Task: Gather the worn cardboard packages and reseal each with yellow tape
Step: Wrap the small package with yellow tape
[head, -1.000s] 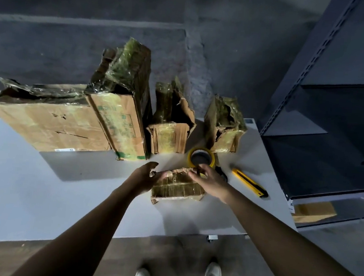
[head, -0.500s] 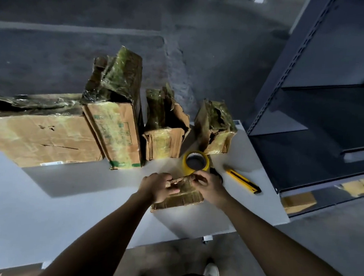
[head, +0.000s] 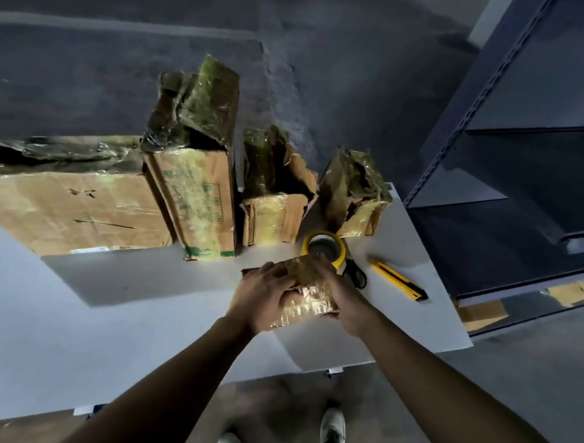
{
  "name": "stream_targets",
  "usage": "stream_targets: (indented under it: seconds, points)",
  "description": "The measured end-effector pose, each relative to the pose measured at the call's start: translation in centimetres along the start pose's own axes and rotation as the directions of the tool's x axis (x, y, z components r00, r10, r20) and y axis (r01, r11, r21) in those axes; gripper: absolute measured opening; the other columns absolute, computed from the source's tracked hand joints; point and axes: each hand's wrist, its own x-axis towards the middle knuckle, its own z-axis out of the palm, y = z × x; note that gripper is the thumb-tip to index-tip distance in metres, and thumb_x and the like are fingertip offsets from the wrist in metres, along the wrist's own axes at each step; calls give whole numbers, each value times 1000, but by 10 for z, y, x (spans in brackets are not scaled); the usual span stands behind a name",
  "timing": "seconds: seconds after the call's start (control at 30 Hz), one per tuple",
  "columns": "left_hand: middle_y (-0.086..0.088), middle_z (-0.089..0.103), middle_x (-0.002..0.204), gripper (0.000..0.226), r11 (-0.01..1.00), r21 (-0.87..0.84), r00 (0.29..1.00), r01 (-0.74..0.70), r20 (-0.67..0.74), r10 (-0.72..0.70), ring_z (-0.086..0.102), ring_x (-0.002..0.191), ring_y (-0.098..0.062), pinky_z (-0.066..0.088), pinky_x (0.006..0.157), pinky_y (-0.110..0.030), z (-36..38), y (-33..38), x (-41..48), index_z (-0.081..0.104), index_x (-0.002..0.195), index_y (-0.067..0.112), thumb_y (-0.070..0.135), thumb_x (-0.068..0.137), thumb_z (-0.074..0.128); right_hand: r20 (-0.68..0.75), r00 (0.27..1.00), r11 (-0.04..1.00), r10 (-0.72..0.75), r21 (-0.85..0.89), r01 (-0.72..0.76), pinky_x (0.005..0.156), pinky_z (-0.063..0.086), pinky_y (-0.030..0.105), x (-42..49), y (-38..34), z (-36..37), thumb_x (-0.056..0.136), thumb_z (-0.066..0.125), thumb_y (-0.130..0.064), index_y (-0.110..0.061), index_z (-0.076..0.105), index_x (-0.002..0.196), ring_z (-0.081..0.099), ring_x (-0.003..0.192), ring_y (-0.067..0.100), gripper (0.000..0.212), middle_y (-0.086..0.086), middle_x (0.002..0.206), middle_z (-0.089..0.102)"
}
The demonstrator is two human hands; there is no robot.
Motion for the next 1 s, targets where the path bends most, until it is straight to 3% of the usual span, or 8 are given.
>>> stream_targets:
  seconds: [0.17,0.3,0.43,0.57,0.67,0.8,0.9,1.0]
  points:
    - [-6,33,156,92,924,-112,910,365,251,-329,28,143,-29,22,116,-47,-6,-10,-6,34,150,23,72,78,62,-53,994,995,-94,38,97,78,45,36,11,-1,-6,100,47,-46,-21,63,103,56,114,30,30,10,122,62]
    - [-5,5,164,126,852,-74,784,519,438,-440,-2,151,-26,8,121,-51,-16,-13,-4,2,158,19,82,67,63,-24,992,991,-123,41,124,98,48,50,16,-4,-8,104,42,-31,-22,59,95,50,121,31,21,8,124,56]
    - [-3,31,149,113,815,-106,769,569,419,-483,24,137,-23,38,111,-47,-19,-15,-6,24,151,24,76,63,71,8,993,993,-117,19,117,107,40,57,20,-4,-8,100,42,-31,-22,59,95,51,120,35,20,14,127,57]
    - [2,41,130,96,802,-99,753,589,427,-500,33,121,-16,43,100,-38,-21,-12,-4,38,139,28,72,62,76,29,993,993,-112,-22,113,105,43,53,16,-8,-10,99,46,-33,-22,62,95,53,117,31,19,13,127,58]
    - [1,43,123,91,717,-135,640,683,584,-500,40,115,-19,47,98,-41,-25,-15,0,43,135,33,77,61,74,20,996,996,-82,-33,83,92,49,45,9,-17,-13,94,58,-49,-27,63,101,52,112,24,23,2,120,57]
    - [2,58,130,79,366,-395,525,843,753,-397,55,113,-17,47,97,-36,-36,-14,-2,46,135,28,73,73,67,155,977,966,-149,233,110,88,57,52,10,-21,-17,59,75,-73,-27,62,122,62,115,27,79,5,132,62]
    - [1,54,137,80,125,-464,479,877,821,-310,49,125,-22,36,111,-50,-35,-9,-1,48,135,30,79,72,57,206,970,988,-131,106,111,83,56,43,3,-23,-11,44,78,-82,-28,47,141,54,125,25,116,0,145,50]
    - [2,55,133,78,-4,-508,492,861,835,-246,50,126,-26,31,113,-55,-35,0,5,48,134,32,82,74,51,337,941,999,-27,45,13,104,42,54,0,-17,-5,49,75,-83,-34,43,144,47,133,27,112,-3,146,49]
